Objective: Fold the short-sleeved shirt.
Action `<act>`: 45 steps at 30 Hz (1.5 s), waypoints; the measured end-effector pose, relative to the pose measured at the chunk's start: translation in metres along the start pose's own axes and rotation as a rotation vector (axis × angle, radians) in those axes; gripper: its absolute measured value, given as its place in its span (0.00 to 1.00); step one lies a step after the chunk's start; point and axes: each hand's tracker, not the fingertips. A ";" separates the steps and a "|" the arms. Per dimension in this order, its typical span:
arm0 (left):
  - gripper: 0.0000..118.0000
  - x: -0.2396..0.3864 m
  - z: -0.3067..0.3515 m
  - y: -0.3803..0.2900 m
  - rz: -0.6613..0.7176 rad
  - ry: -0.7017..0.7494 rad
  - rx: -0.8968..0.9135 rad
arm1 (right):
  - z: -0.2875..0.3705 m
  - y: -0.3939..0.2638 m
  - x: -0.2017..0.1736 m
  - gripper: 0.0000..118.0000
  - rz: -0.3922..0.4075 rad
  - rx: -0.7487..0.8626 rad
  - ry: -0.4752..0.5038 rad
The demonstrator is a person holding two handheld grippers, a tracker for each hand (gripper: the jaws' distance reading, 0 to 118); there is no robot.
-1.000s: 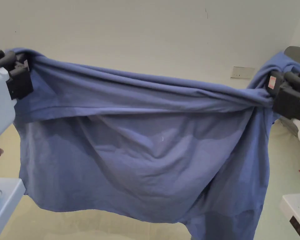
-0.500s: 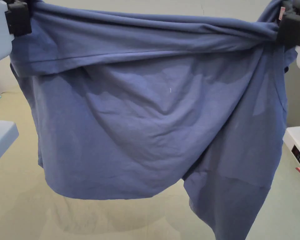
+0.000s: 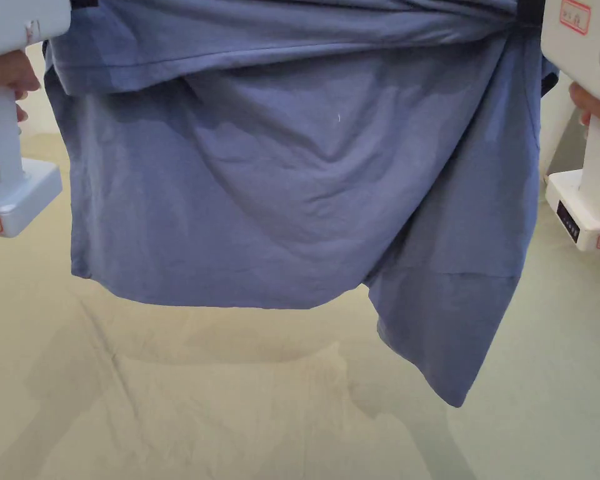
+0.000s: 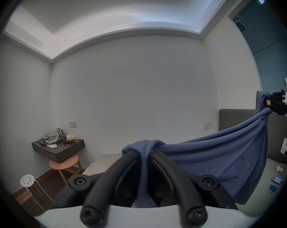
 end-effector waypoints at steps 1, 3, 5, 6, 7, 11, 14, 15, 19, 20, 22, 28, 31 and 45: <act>0.02 0.000 -0.010 -0.004 0.000 0.002 -0.004 | -0.048 -0.015 -0.013 0.10 -0.006 -0.012 0.000; 0.02 -0.001 -0.029 -0.013 0.004 0.005 -0.018 | -0.075 -0.030 -0.022 0.10 -0.019 -0.035 0.006; 0.02 0.000 -0.046 -0.026 0.002 0.008 -0.026 | -0.090 -0.043 -0.030 0.10 -0.016 -0.059 0.002; 0.02 0.000 -0.055 -0.033 -0.007 0.010 -0.040 | -0.098 -0.050 -0.035 0.10 -0.007 -0.068 -0.005; 0.02 0.001 -0.062 -0.041 -0.015 0.013 -0.050 | -0.105 -0.059 -0.041 0.10 0.039 -0.082 -0.007; 0.02 0.001 -0.079 -0.087 -0.043 0.048 -0.094 | -0.115 -0.094 -0.069 0.10 0.078 -0.124 0.022; 0.02 -0.001 -0.083 -0.124 -0.054 0.041 -0.178 | -0.118 -0.126 -0.086 0.10 0.075 -0.195 0.050; 0.02 -0.004 -0.083 -0.139 -0.032 0.036 -0.210 | -0.115 -0.141 -0.093 0.10 0.061 -0.229 0.068; 0.02 -0.001 -0.044 -0.192 -0.023 0.037 -0.303 | -0.086 -0.195 -0.114 0.10 -0.014 -0.372 0.130; 0.02 0.001 -0.028 -0.203 -0.021 0.038 -0.319 | -0.077 -0.206 -0.117 0.10 -0.024 -0.395 0.137; 0.02 0.004 0.005 -0.233 -0.031 0.036 -0.371 | -0.042 -0.229 -0.126 0.10 -0.065 -0.465 0.162; 0.02 0.007 0.113 -0.313 -0.068 0.013 -0.554 | 0.075 -0.294 -0.139 0.10 -0.198 -0.708 0.246; 0.02 0.005 0.159 -0.350 -0.046 0.004 -0.697 | 0.125 -0.330 -0.137 0.10 -0.261 -0.865 0.301; 0.02 -0.004 0.279 -0.412 -0.155 -0.063 -1.041 | 0.262 -0.395 -0.123 0.10 -0.463 -1.205 0.260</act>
